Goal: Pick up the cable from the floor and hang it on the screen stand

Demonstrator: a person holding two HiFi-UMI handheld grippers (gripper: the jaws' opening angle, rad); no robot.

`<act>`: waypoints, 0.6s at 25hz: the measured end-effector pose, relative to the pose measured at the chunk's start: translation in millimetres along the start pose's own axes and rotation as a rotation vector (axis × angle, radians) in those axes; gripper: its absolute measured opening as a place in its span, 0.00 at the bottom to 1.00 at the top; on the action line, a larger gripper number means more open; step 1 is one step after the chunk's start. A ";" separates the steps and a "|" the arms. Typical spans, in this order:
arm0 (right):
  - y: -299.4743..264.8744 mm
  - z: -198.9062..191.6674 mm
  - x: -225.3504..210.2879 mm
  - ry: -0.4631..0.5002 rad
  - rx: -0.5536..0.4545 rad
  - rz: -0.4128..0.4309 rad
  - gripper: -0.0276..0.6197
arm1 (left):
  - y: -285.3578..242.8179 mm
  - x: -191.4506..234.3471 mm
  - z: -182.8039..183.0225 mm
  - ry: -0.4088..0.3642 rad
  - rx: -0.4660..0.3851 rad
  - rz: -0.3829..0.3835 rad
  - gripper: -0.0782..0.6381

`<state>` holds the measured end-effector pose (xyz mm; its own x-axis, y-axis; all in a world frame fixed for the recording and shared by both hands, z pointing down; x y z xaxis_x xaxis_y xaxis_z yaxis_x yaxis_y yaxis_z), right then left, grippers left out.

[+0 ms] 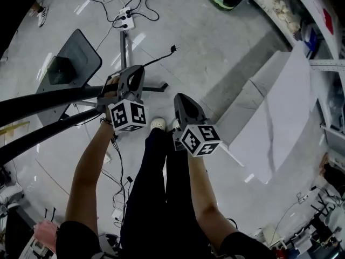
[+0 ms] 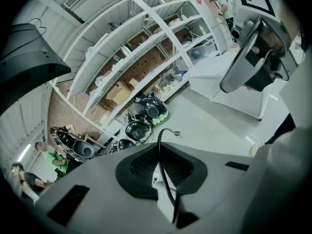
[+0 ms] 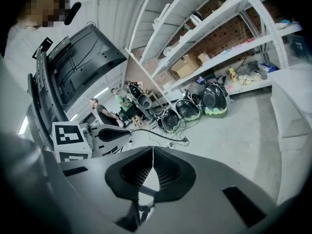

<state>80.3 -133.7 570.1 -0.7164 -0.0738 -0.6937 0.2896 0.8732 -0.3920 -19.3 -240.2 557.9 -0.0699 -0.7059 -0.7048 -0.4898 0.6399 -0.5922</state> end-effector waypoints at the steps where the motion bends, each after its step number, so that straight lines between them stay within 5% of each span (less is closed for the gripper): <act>1: 1.8 5.7 7.4 0.010 -0.002 0.005 0.08 | 8.3 6.8 1.8 0.007 0.001 0.006 0.14; 15: 30.2 78.4 110.1 0.224 0.042 0.125 0.08 | 129.7 82.2 24.2 0.029 0.061 0.110 0.14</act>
<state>59.9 -153.2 434.6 -0.7949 0.1457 -0.5890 0.4071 0.8479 -0.3396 -67.4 -207.8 413.7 -0.1461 -0.6381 -0.7560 -0.4237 0.7309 -0.5351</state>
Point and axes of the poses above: the fingertips, and each gripper's own axes: y backward along the fingers, x to its left, z out of its top, the point moved 2 cm from there along y, backward along the fingers, and after that the axes turned 9 degrees about -y, right-handed, at the moved point
